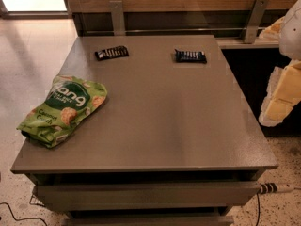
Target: Move rxbar blueberry near green rice chip bag
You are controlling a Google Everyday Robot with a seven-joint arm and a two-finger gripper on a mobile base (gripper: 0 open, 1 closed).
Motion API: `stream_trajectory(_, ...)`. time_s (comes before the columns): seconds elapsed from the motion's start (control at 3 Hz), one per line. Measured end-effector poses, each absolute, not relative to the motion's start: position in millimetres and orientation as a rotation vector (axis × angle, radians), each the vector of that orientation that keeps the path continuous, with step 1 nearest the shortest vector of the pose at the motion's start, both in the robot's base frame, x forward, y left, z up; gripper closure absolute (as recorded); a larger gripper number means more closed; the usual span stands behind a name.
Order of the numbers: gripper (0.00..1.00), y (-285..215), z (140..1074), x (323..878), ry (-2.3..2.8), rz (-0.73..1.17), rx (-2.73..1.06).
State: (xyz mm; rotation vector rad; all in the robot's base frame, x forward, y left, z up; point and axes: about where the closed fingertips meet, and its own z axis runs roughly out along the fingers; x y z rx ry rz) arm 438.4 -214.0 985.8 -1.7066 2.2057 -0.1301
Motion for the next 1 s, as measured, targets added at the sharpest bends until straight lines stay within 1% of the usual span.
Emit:
stream_trajectory(0.33, 0.00, -214.0, 985.8, 438.4, 2.206, -0.130, -1.707)
stream_trajectory(0.67, 0.00, -217.6, 994.5, 450.2, 2.160, -0.125, -1.686)
stream_trajectory(1.0, 0.00, -228.6, 1022.0, 502.1, 1.995, -0.064, -1.620)
